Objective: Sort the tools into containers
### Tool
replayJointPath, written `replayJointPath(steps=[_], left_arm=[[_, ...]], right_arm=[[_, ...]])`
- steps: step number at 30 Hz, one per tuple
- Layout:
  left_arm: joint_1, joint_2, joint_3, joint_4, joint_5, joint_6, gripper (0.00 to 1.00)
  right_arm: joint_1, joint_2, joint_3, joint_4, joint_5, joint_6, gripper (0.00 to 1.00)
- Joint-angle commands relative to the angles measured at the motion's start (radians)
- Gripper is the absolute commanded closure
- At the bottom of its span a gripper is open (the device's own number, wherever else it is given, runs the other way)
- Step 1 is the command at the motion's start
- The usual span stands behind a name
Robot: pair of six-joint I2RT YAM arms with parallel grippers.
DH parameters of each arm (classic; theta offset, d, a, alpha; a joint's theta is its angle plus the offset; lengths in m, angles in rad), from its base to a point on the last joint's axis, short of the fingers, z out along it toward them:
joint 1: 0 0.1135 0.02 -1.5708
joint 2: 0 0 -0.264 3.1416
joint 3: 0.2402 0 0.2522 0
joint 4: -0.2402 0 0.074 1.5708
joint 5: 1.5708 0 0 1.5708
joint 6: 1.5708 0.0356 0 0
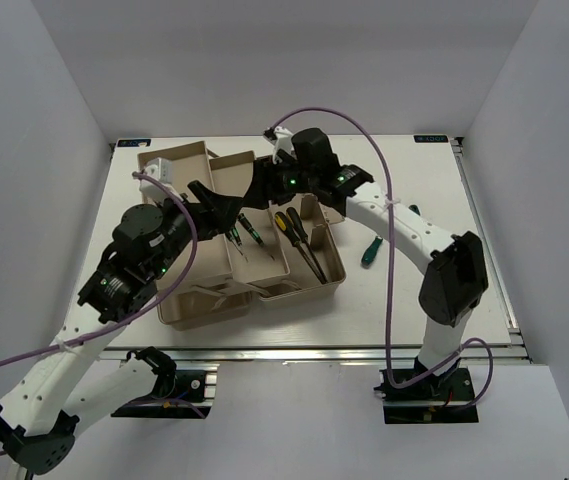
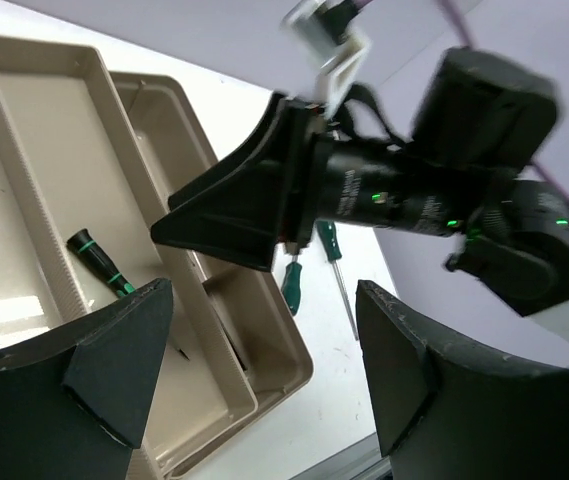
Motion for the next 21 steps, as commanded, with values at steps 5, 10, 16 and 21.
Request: replayJointPath(steps=[5,10,16,21], left_arm=[[0.000,0.078,-0.033,0.124,0.110,-0.008,0.20],[0.000,0.167,-0.042,0.199,0.234,-0.001,0.57],[-0.001,0.316,0.017,0.279,0.362,0.023,0.63],[-0.076,0.612,0.250,0.218,0.428,0.121,0.25]], right_arm=[[-0.199,-0.293,-0.187,0.066,-0.069,-0.206,0.36],[-0.583,-0.364,-0.345,-0.060,-0.057,-0.460,1.00],[-0.818,-0.321,-0.434,-0.249,0.110,-0.630,0.39],[-0.921,-0.294,-0.451,-0.288,0.020,-0.587,0.11]])
